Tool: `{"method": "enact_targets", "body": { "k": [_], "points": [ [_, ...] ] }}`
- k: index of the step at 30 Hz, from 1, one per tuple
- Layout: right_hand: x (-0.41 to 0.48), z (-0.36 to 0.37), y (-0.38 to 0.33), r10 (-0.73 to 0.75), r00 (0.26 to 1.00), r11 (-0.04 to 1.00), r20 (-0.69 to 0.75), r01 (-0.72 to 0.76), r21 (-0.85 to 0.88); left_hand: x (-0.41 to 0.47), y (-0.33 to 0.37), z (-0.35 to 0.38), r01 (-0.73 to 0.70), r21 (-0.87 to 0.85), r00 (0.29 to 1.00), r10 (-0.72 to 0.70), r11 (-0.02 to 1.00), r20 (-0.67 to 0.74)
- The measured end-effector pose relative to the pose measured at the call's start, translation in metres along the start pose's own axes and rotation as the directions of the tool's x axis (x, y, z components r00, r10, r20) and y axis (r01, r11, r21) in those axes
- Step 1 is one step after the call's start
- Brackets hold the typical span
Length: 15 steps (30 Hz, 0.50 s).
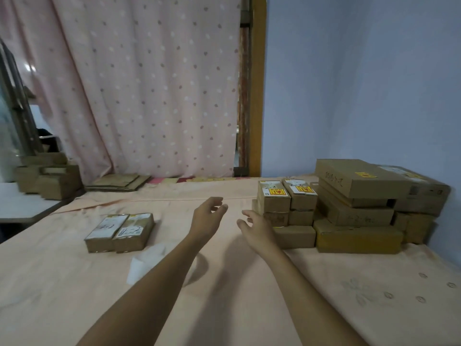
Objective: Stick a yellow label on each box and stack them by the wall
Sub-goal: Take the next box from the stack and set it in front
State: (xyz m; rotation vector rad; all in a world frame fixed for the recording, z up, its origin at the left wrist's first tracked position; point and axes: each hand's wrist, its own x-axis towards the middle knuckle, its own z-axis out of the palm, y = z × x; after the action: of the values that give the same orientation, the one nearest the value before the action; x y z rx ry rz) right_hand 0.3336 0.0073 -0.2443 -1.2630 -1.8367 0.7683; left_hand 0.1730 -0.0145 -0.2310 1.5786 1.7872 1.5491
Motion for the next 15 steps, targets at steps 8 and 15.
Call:
{"method": "enact_targets", "body": {
  "k": [8, 15],
  "points": [
    [-0.019, 0.071, -0.073, -0.092, 0.986, 0.992, 0.139, 0.102, -0.069, -0.03, -0.047, -0.129, 0.069, 0.308, 0.996, -0.048, 0.949, -0.075],
    [-0.033, 0.144, -0.123, -0.135, 0.946, 0.982, 0.294, 0.167, -0.086, -0.049, -0.094, -0.22, 0.235, 0.355, 0.962, -0.165, 0.905, -0.216]
  ]
}}
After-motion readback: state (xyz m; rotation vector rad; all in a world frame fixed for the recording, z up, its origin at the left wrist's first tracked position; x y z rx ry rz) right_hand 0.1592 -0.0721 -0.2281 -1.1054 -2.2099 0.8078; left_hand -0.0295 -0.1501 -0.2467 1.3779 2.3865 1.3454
